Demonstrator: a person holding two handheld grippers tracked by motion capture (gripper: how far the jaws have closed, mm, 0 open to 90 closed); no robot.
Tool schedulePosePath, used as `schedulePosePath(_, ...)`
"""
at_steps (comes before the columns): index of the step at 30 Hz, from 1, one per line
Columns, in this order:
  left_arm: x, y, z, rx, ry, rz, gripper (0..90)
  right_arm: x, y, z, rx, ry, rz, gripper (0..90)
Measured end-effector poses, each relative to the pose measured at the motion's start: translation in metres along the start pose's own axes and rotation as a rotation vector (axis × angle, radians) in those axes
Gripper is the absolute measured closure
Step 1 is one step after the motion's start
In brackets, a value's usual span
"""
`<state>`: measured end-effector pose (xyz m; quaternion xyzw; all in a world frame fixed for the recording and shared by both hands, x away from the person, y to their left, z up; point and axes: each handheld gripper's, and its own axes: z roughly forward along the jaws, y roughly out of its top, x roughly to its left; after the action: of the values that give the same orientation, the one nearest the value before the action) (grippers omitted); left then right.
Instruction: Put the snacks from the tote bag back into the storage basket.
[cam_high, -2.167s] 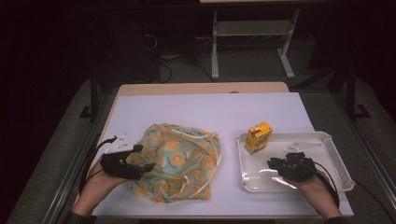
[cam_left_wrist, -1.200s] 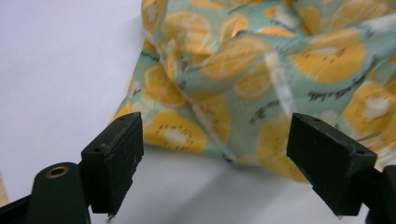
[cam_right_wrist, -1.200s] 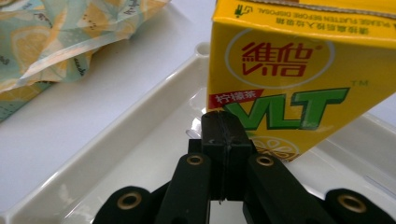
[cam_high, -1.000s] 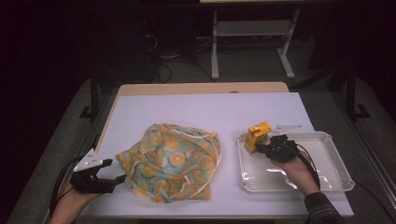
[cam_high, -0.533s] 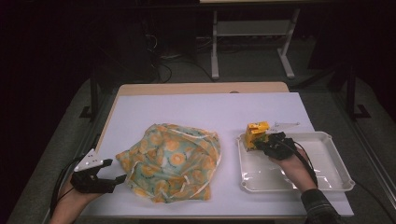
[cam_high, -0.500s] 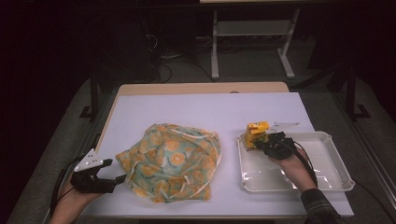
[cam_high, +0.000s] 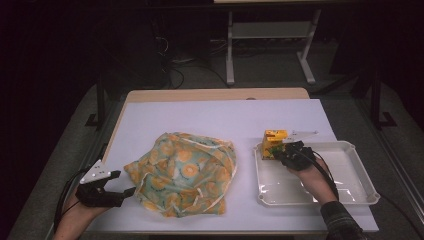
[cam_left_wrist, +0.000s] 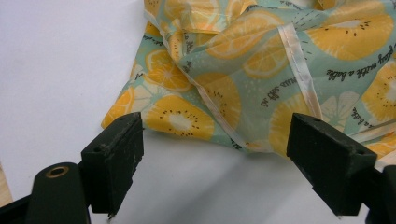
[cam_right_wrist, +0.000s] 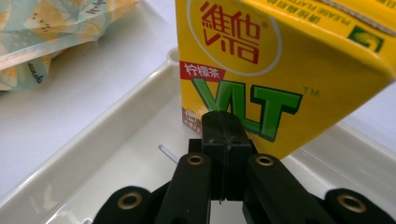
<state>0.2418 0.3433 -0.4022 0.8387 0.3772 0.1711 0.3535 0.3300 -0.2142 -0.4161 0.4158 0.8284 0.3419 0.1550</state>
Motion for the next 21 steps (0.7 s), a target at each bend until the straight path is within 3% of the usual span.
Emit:
schedulePosePath(9, 0.001, 0.000, 0.000, -0.002, -0.005, 0.002, 18.4, 0.001, 0.000, -0.008, -0.018, 0.022, 0.005, 84.8)
schedulePosePath(21, -0.001, 0.001, 0.002, -0.002, -0.010, 0.007, 18.4, 0.011, -0.005, -0.021, -0.012, 0.047, 0.013, 54.6)
